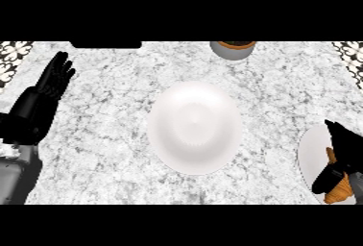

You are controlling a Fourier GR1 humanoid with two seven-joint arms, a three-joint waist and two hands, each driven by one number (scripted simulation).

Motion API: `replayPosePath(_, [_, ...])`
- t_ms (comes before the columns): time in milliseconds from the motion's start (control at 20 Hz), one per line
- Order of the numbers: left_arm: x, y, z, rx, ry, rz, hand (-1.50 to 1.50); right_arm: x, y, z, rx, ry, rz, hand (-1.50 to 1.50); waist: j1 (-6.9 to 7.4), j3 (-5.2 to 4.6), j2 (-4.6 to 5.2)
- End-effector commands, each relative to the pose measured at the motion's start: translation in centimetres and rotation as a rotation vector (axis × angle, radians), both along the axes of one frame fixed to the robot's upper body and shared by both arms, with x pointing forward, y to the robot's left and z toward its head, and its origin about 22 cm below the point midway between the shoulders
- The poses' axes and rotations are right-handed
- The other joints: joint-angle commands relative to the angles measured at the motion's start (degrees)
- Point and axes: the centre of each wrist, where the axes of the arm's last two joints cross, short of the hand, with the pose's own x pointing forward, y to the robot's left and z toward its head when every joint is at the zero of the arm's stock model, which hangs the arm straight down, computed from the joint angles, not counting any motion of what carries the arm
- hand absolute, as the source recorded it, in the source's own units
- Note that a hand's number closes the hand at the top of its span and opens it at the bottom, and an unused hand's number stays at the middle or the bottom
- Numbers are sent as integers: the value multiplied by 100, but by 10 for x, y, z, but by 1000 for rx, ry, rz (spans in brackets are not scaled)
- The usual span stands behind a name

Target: Pick the croissant from the plate and place it in the plate

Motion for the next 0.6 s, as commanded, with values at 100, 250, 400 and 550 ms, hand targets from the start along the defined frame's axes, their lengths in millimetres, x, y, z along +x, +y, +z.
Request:
replayPosePath(100, [-3, -4, 0, 18, -10, 0, 0, 6, -12, -15, -94, 132, -134, -150, 4, 3, 3])
replayPosePath(250, [-9, -3, -12, 2, 5, -3, 0, 10, -9, -18, -85, 134, -147, -150, 13, 3, 1])
replayPosePath(400, [1, 6, 6, 1, -3, 5, 0, -17, -24, -44, -77, 160, -149, -150, -43, 5, -3])
replayPosePath(550, [3, -13, -5, 11, -16, -3, 0, 11, -27, -44, -65, 177, -145, -150, 3, 6, 9])
